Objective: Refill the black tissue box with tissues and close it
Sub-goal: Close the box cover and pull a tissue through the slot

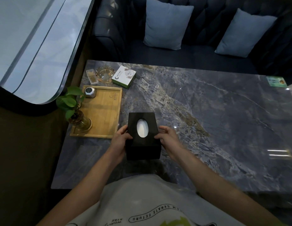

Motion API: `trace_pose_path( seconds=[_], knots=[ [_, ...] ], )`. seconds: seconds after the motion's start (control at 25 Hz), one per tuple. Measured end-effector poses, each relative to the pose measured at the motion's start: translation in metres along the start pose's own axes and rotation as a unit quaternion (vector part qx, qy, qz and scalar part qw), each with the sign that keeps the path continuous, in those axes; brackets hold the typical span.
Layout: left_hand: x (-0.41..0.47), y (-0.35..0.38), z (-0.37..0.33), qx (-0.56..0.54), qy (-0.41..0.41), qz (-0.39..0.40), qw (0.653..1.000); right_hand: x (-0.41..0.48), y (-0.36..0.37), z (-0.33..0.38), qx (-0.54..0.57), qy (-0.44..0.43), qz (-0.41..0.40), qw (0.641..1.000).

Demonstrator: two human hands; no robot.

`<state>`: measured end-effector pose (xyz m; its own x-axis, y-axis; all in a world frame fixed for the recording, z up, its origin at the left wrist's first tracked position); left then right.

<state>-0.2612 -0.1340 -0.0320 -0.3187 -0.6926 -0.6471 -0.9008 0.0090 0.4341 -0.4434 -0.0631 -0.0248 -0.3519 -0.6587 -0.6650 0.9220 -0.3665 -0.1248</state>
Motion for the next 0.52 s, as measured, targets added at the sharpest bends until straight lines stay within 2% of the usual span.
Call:
trace_pose_path(
  seconds=[0.28,0.52],
  knots=[
    [-0.002,-0.020,0.016,0.138,0.028,-0.011,0.990,0.009,0.003,-0.019,-0.153,-0.036,0.016,0.988],
    [-0.002,-0.021,0.034,0.183,0.058,-0.001,0.981,0.009,0.008,-0.048,-0.203,-0.042,0.010,0.978]
  ],
)
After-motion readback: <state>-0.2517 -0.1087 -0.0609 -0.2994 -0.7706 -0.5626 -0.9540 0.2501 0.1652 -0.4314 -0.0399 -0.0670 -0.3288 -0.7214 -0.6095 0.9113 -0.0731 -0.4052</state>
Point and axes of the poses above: each hand's wrist, its own x-axis towards the middle knuckle, its own y-axis out of the palm, z = x × y, the point moved 10 cm from there along x, towards the middle knuckle, and after that the axes turned 12 degrees about -x, right-handed, at the moved point
